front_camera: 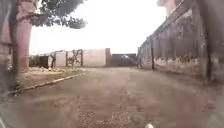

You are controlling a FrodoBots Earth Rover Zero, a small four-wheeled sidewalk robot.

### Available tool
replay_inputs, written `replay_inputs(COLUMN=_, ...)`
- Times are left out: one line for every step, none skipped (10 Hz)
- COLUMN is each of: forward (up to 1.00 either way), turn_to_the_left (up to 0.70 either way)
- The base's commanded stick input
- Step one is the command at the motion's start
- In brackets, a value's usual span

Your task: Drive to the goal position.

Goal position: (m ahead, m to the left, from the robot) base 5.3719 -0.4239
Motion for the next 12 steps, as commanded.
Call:
replay_inputs(forward=0.85, turn_to_the_left=0.0)
replay_inputs(forward=0.85, turn_to_the_left=0.0)
replay_inputs(forward=0.85, turn_to_the_left=0.0)
replay_inputs(forward=0.85, turn_to_the_left=0.0)
replay_inputs(forward=0.85, turn_to_the_left=0.0)
replay_inputs(forward=0.85, turn_to_the_left=0.0)
replay_inputs(forward=0.85, turn_to_the_left=0.0)
replay_inputs(forward=0.85, turn_to_the_left=0.0)
replay_inputs(forward=0.85, turn_to_the_left=0.0)
replay_inputs(forward=0.85, turn_to_the_left=0.0)
replay_inputs(forward=0.85, turn_to_the_left=0.0)
replay_inputs(forward=0.85, turn_to_the_left=0.0)
